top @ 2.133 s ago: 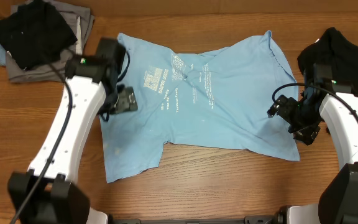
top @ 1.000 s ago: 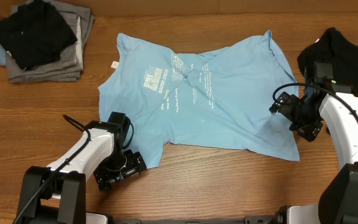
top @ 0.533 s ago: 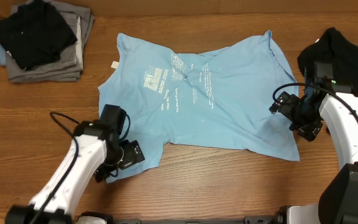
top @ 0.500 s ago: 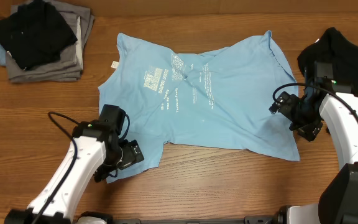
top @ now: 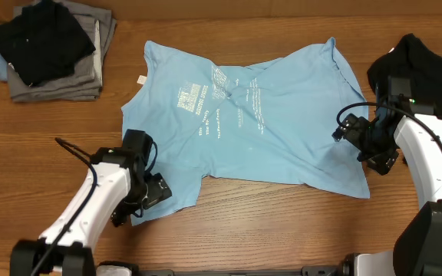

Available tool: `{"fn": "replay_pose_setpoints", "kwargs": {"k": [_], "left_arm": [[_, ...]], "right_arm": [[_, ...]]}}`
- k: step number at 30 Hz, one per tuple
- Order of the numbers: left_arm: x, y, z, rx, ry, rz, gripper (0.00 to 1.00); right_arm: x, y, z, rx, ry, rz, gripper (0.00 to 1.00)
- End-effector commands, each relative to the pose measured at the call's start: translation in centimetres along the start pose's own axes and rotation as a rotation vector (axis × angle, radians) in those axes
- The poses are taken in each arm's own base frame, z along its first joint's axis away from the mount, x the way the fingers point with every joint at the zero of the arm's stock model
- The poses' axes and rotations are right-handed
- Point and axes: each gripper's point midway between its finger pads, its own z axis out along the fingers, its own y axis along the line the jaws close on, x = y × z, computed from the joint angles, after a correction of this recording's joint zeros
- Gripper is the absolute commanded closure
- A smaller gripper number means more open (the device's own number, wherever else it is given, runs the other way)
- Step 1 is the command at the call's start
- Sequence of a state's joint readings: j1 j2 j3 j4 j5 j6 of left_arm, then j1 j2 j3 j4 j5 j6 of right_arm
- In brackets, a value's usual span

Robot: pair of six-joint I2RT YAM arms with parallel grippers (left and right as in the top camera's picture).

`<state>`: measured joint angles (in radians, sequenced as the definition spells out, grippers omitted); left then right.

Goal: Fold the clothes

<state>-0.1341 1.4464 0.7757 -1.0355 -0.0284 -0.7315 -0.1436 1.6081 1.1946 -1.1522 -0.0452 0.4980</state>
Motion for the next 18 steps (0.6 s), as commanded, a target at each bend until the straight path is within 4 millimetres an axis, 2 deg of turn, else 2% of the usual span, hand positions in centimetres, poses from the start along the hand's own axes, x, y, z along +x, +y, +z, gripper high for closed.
{"fn": "replay_pose_setpoints", "kwargs": {"k": [1,7,11,14,18], "left_arm": [[-0.2,1.2,1.1,-0.055,0.034,-0.059,0.00],[-0.6,1.3,2.0,-0.063,0.050,-0.068,0.00],[-1.0,0.7,2.4,-0.034,0.037,-0.056,0.02],[-0.5,0.1,3.2,0.005,0.050,-0.055,0.05],[0.6,0.0,4.6,0.036,0.081,-0.055,0.05]], "right_arm": [[0.0,-0.1,-0.1,-0.001,-0.001,0.019,0.00],[0.1,-0.2,0.0,0.003,0.004,0.049,0.00],[0.6,-0.7,0.9,0.018,0.015,0.139,0.00],[0.8,-1.5,1.9,0.023,0.023,0.198,0.00],[0.6,-3.0,2.4,0.027,0.039,0.252,0.00]]}}
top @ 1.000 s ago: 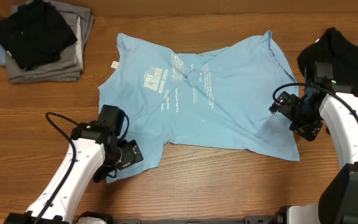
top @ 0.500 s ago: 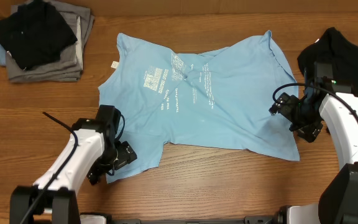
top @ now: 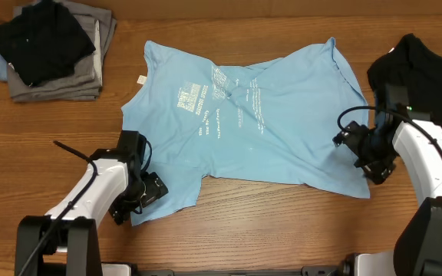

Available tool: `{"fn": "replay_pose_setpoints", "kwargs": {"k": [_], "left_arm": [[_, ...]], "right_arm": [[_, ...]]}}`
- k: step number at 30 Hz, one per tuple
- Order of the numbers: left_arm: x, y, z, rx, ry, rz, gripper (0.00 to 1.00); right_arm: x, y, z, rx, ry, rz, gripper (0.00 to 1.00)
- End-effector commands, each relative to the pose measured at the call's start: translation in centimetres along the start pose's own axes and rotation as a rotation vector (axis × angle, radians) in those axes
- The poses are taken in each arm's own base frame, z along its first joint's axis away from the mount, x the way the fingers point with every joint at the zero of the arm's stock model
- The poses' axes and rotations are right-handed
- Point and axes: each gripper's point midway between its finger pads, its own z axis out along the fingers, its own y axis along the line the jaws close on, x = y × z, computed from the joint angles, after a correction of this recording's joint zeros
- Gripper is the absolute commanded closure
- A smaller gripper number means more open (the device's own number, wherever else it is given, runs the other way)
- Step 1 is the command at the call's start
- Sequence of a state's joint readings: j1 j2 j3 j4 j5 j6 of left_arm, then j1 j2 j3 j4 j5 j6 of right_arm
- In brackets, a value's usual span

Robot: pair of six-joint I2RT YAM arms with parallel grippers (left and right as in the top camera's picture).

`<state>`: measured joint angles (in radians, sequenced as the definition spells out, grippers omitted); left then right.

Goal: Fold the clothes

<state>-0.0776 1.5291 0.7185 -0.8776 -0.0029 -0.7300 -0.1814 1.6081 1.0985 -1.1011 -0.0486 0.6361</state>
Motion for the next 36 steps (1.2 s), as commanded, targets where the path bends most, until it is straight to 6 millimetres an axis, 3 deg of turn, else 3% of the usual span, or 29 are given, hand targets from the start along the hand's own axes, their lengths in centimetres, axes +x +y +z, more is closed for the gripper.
{"fn": "replay_pose_setpoints", "kwargs": {"k": [1,7,14,21,27,36], "left_arm": [[2.0,0.7,1.9,-0.001,0.074,-0.001,0.05],[2.3,1.0,2.6,-0.002,0.074,-0.002,0.00],[2.2,0.9,2.6,0.000,0.071,-0.002,0.00],[2.3,0.9,2.6,0.000,0.072,-0.002,0.00],[2.3,0.9,2.6,0.000,0.071,-0.002,0.00],[2.3,0.9,2.6,0.001,0.072,-0.002,0.00]], "right_arm": [[-0.6,-1.3,0.3,0.001,0.009,0.086,0.00],[0.0,-3.3,1.5,0.028,0.049,0.135,0.00],[1.5,-3.0,4.2,-0.034,0.090,0.126,0.01],[1.6,-4.0,5.4,-0.028,0.085,0.184,0.16],[1.4,-4.8,5.9,-0.026,0.083,0.214,0.39],[2.1,-5.3,6.3,-0.013,0.099,0.217,0.40]]}}
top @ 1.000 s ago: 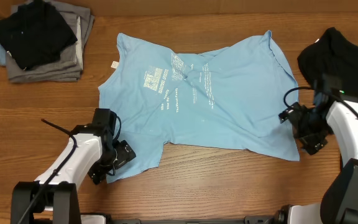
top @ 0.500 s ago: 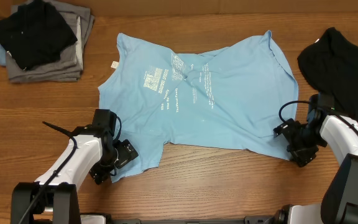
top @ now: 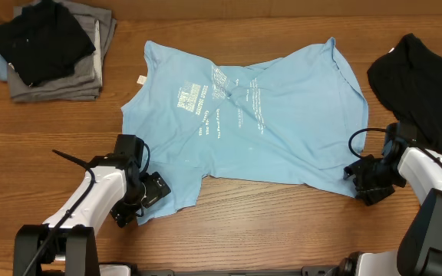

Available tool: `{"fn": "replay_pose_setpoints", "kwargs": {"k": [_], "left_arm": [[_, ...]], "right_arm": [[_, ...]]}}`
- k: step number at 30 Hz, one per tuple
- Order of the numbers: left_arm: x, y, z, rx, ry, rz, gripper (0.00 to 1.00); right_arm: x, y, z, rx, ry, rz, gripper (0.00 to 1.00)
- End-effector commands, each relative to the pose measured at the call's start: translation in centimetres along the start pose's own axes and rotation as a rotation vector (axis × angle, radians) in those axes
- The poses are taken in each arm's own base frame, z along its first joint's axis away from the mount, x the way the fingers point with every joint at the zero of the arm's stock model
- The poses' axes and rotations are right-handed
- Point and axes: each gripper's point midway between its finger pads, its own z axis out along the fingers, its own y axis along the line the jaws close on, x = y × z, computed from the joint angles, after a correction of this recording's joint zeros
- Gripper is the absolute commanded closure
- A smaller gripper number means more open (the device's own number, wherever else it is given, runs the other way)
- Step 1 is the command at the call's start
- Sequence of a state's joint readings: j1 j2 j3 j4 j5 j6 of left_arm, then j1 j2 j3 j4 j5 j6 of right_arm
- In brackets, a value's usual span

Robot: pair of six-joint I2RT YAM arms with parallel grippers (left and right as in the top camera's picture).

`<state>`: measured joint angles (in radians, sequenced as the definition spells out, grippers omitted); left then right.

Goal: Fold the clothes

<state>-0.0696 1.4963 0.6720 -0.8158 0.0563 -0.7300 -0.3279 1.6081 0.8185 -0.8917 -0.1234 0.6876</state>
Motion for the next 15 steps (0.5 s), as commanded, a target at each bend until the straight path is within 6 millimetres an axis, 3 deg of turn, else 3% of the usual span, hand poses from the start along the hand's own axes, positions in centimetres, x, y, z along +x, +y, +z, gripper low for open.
{"fn": "replay_pose_setpoints", "kwargs": {"k": [1,3,6,7,8,11,12,15], "left_arm": [[1.8,1.9,2.1,-0.077,0.068,0.002,0.06],[1.9,1.8,2.0,-0.074,0.073,0.003,0.18],[2.7,1.6,2.0,-0.058,0.111,0.000,0.28],[2.9,1.4,2.0,-0.044,0.124,0.004,0.39],[3.1,1.1,2.0,-0.027,0.136,0.018,0.55],[3.3,0.6,1.8,0.001,0.152,0.065,0.78],[3.3,0.5,1.6,0.004,0.156,0.082,0.92],[3.2,0.6,0.7,-0.016,0.169,0.105,0.96]], "right_arm": [[0.3,-0.5,0.4,0.008,0.006,0.014,0.45],[0.2,-0.5,0.5,0.005,0.003,0.022,0.61],[0.1,-0.4,0.5,0.001,-0.001,0.022,0.90],[0.1,-0.4,0.5,0.001,-0.001,0.026,0.96],[0.1,-0.4,0.5,0.001,-0.001,0.026,0.96],[0.0,-0.3,0.4,-0.004,-0.006,0.026,0.96],[-0.1,-0.2,0.3,-0.007,-0.010,0.025,0.96],[-0.6,0.4,-0.4,-0.024,-0.026,0.022,0.96]]}}
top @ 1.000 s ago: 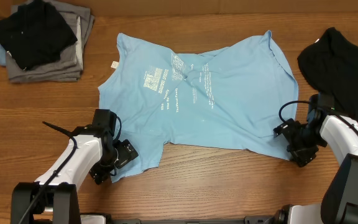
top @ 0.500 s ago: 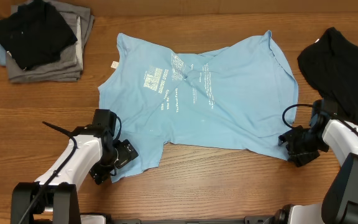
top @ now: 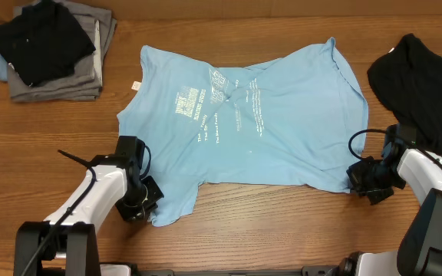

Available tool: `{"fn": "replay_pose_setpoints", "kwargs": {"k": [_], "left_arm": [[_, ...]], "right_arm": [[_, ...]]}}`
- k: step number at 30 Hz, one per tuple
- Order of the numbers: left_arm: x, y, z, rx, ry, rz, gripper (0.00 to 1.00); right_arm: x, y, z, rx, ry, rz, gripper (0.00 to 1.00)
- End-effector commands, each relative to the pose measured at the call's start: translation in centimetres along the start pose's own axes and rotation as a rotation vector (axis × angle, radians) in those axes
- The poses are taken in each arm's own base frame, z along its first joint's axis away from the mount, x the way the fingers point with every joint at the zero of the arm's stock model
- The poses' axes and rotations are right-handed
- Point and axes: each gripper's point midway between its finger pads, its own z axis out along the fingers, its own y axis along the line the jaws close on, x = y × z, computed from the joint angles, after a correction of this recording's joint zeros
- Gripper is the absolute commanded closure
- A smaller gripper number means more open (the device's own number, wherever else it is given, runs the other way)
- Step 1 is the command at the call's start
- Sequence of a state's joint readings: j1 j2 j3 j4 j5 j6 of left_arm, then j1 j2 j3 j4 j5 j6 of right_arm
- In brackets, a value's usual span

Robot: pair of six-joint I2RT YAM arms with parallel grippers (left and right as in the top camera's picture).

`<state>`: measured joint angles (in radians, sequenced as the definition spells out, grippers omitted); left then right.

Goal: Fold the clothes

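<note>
A light blue T-shirt with white print lies spread, a little wrinkled, on the wooden table. My left gripper sits low on the shirt's lower left corner, and the cloth bunches at it. My right gripper is on the lower right corner of the shirt, which ends right at its fingers. From overhead the fingers of both are mostly hidden by the wrists. Both appear shut on the cloth.
A stack of folded grey clothes with a black garment on top stands at the back left. Another black garment lies heaped at the right edge, behind my right arm.
The shirt's left side has shifted a little left and toward the front with my left gripper. Its lower right corner, which reached past my right gripper, now ends at that gripper.
My left gripper was at the shirt's lower left corner throughout, shifting slightly. My right gripper stood beside the shirt's right edge, then came forward to the lower right corner. Now both corners are gathered at the grippers and the shirt has shifted slightly.
</note>
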<state>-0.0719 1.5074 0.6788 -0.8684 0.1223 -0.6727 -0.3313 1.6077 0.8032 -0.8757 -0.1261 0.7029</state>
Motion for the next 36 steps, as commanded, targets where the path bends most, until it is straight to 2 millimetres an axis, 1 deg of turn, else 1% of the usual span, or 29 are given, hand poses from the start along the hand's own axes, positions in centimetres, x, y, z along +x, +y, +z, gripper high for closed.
{"fn": "replay_pose_setpoints", "kwargs": {"k": [1,6,10,12,15,17,19,24,28,31,36], "left_arm": [[1.5,0.7,0.4,-0.038,0.089,0.052,0.96],[1.3,0.9,-2.7,-0.094,0.085,0.053,0.96],[1.1,1.5,-5.5,-0.117,0.029,0.046,0.96],[1.0,1.9,-7.0,-0.120,-0.020,0.036,0.96],[0.8,2.2,-9.5,-0.096,-0.114,0.030,0.96],[0.9,2.2,-10.5,-0.067,-0.153,0.032,0.96],[1.2,2.3,-11.3,-0.044,-0.182,0.034,0.96],[2.4,3.1,-13.2,-0.028,-0.212,-0.009,0.96],[3.1,3.5,-14.8,-0.011,-0.235,-0.008,0.96],[3.0,3.6,-15.7,0.006,-0.276,-0.008,0.96],[3.0,3.4,-15.8,0.020,-0.288,-0.006,0.96]], "right_arm": [[-0.8,0.8,-1.0,-0.027,-0.032,0.002,0.96],[-1.0,1.5,-3.7,-0.058,-0.066,-0.003,0.96],[-0.6,1.7,-6.1,-0.106,-0.115,-0.011,0.96],[-0.4,1.4,-7.4,-0.125,-0.151,-0.007,0.96],[0.0,0.6,-9.5,-0.141,-0.217,0.007,0.96],[0.4,0.2,-10.5,-0.154,-0.244,0.005,0.96],[0.9,-0.2,-11.2,-0.167,-0.256,0.009,0.96],[2.0,-2.7,-12.9,-0.140,-0.314,0.092,0.96],[2.7,-3.1,-14.5,-0.195,-0.367,0.084,0.96],[3.0,-3.2,-15.6,-0.241,-0.408,0.076,0.96],[3.1,-3.2,-15.8,-0.248,-0.420,0.058,0.96]]}}
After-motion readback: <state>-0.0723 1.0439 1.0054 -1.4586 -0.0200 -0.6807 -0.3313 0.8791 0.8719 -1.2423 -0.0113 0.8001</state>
